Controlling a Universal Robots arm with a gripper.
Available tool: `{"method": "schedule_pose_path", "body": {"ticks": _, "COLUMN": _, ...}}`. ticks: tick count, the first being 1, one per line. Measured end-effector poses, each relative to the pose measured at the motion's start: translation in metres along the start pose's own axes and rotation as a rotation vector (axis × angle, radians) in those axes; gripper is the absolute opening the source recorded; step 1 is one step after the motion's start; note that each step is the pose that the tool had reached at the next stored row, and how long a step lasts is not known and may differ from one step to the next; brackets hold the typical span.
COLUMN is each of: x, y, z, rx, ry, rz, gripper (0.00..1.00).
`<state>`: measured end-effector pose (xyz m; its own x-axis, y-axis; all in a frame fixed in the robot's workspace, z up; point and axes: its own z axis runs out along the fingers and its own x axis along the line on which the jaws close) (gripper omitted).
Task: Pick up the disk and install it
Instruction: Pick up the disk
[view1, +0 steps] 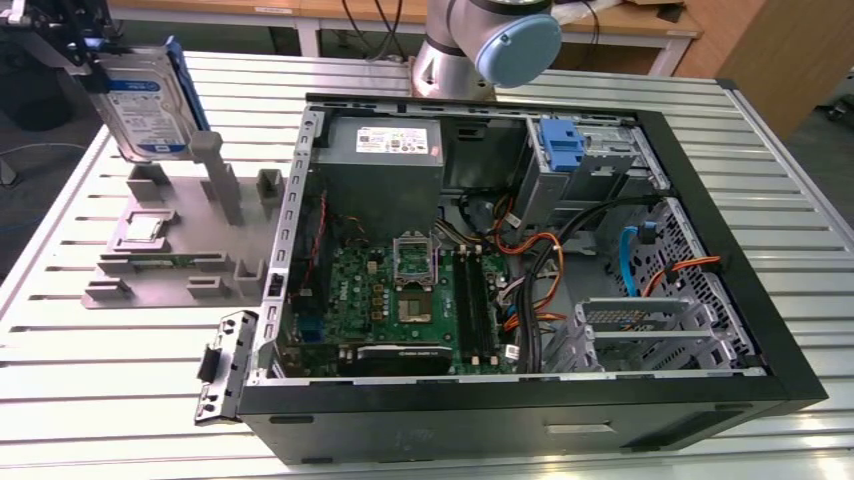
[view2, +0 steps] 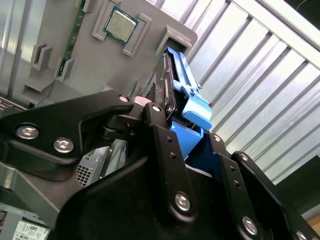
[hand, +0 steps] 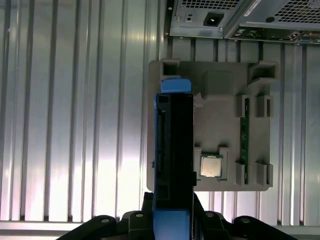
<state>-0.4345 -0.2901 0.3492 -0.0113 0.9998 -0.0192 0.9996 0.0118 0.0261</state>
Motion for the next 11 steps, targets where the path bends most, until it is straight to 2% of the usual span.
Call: {"method": "schedule_pose_path", "body": {"ticks": 11, "x": -0.0002, "y": 0.0002, "z": -0.0087, "rx": -0.0001, "ry": 0.0, "rz": 0.0, "gripper": 0.37}}
